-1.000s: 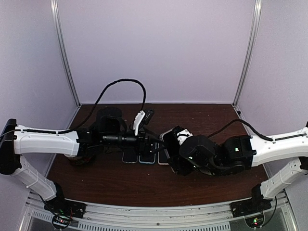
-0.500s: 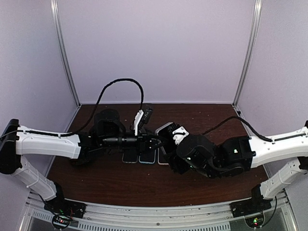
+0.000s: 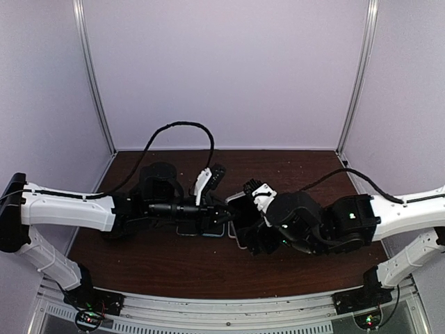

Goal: Put the phone into the phone case
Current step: Pass from the right arm to the left, then press the top right corner of the phone case, then pass from the left arm to the right, then place the phone with the phone case at the center of the board.

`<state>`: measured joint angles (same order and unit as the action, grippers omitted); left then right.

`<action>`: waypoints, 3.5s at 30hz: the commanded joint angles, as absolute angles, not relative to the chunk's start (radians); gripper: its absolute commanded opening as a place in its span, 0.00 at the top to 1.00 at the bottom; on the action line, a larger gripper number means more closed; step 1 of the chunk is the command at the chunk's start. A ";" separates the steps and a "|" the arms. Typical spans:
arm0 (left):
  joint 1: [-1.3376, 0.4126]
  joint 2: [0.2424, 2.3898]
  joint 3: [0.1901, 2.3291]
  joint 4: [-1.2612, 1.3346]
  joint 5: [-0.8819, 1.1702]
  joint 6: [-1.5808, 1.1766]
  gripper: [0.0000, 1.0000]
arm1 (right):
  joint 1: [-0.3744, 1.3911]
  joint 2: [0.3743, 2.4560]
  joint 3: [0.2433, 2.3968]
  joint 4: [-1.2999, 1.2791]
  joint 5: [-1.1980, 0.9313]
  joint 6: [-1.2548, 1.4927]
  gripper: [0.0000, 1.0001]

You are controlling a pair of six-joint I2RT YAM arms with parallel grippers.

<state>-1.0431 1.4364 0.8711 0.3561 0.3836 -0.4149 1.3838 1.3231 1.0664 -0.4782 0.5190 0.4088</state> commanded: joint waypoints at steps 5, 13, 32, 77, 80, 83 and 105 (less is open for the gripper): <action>-1.068 1.314 0.886 0.167 0.544 -0.064 1.00 | 1.291 1.031 0.986 -0.474 -0.038 0.196 0.01; -1.117 1.284 0.908 0.128 0.621 -0.013 1.00 | 1.272 1.068 1.030 -0.383 -0.129 0.115 0.43; -1.128 1.279 0.922 0.131 0.596 -0.034 1.00 | 1.261 1.134 1.022 -0.394 -0.190 0.182 0.32; -1.093 1.187 1.034 -0.236 -0.345 -0.102 0.03 | 0.790 1.183 1.057 -0.691 -0.177 0.420 1.00; -1.048 1.200 1.086 -0.365 -0.382 -0.114 0.03 | 0.696 1.327 1.163 -0.813 -0.219 0.415 1.00; -1.026 1.182 1.089 -0.423 -0.401 -0.110 0.02 | 0.649 1.439 1.233 -0.839 -0.259 0.411 1.00; -0.971 1.112 1.081 -0.492 -0.425 -0.017 0.03 | 0.462 1.974 1.409 -0.831 -0.622 0.309 0.88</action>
<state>-0.9787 1.1198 1.0752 -0.4999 -0.4267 -0.0364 0.4877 1.9118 1.3907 -0.8524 -0.6254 0.3489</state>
